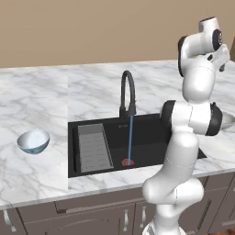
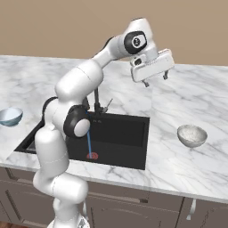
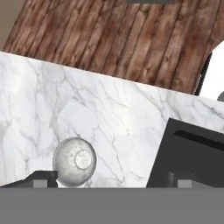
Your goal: Rinse each bowl for a few seconds and place them down in the sink or on the counter.
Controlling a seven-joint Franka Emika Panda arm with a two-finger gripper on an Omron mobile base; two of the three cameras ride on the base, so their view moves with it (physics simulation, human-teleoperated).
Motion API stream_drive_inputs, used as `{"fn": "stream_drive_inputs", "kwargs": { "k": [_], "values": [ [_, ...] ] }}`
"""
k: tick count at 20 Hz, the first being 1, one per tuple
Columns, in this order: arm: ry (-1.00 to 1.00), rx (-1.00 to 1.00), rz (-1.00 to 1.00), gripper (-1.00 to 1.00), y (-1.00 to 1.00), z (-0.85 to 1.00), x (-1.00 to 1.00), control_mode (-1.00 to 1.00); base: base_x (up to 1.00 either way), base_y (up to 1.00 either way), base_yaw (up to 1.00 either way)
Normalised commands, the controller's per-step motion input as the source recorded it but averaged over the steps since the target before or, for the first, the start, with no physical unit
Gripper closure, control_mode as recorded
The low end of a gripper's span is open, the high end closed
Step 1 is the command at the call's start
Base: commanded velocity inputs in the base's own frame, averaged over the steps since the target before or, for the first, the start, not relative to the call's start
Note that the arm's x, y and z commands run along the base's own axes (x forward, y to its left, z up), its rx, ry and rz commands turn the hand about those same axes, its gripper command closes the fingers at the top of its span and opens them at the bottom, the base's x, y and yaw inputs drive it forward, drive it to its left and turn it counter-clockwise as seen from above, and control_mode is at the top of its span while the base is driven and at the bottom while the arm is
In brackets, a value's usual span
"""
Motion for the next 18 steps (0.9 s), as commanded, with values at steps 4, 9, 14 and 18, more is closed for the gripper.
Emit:
{"fn": "stream_drive_inputs", "kwargs": {
  "k": [4,9,14,18],
  "values": [
    [-0.08,0.16,-0.02,-1.00,0.00,-0.37,0.00,-1.00,0.00,0.00,0.00],
    [-0.14,0.13,0.00,-1.00,0.00,-0.52,0.02,-1.00,0.00,0.00,0.00],
    [-0.12,0.02,0.00,-1.00,-0.08,-0.42,0.18,-1.00,0.00,0.00,0.00],
    [-0.02,0.00,-0.01,-1.00,-0.21,-0.11,0.17,-1.00,0.00,0.00,0.00]
  ]
}}
